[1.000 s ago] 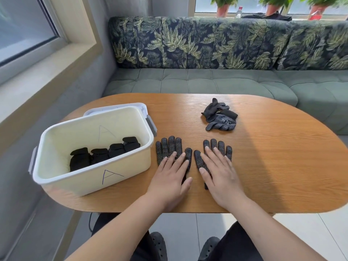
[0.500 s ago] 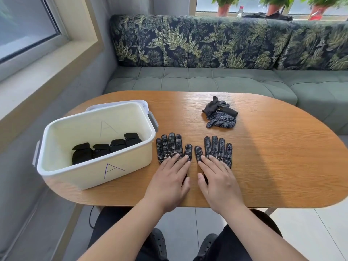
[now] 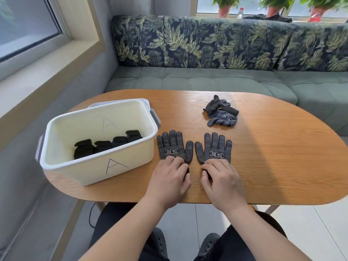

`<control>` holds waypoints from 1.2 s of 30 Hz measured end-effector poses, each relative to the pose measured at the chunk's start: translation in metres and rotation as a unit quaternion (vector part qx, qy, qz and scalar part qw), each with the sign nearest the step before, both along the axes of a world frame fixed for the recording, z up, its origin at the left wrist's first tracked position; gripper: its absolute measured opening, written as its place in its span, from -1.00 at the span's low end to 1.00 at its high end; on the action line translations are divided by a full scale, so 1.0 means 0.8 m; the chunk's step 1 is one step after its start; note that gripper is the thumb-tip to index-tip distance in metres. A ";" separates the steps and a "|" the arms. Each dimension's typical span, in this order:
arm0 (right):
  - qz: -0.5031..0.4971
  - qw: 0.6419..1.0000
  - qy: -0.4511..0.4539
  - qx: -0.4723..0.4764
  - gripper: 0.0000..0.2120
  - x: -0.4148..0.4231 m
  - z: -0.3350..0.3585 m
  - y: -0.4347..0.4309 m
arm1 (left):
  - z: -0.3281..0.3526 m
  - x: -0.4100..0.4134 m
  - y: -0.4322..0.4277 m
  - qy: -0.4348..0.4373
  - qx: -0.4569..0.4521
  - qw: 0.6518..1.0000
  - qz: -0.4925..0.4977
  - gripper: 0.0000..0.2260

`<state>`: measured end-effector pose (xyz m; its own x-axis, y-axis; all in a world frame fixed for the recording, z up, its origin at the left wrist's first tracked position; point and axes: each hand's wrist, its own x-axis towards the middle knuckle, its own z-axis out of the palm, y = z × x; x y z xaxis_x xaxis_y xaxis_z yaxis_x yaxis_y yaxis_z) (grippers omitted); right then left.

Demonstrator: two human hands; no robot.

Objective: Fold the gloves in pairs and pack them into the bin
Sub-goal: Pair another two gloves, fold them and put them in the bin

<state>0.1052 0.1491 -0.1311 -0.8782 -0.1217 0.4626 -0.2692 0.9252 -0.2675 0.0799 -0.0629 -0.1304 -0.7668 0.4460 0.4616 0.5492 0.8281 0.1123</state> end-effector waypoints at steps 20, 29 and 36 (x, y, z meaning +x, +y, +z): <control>0.039 0.999 0.000 -0.012 -0.80 -0.001 0.004 0.000 | 0.007 0.008 -0.012 -0.031 0.143 0.989 0.022 -0.97; 0.064 0.995 -0.019 -0.072 -0.36 0.004 0.017 0.002 | 0.078 0.022 0.057 -0.155 0.434 0.885 0.071 -0.96; -0.022 0.994 0.011 -0.111 -0.84 -0.006 -0.003 0.009 | 0.055 0.029 0.103 -0.143 0.290 0.946 -0.004 -0.73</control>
<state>0.1002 0.1562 -0.1336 -0.8699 0.0241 0.4926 -0.2369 0.8555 -0.4603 0.1033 0.0197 -0.0860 -0.8950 0.1873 0.4049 0.4336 0.5786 0.6908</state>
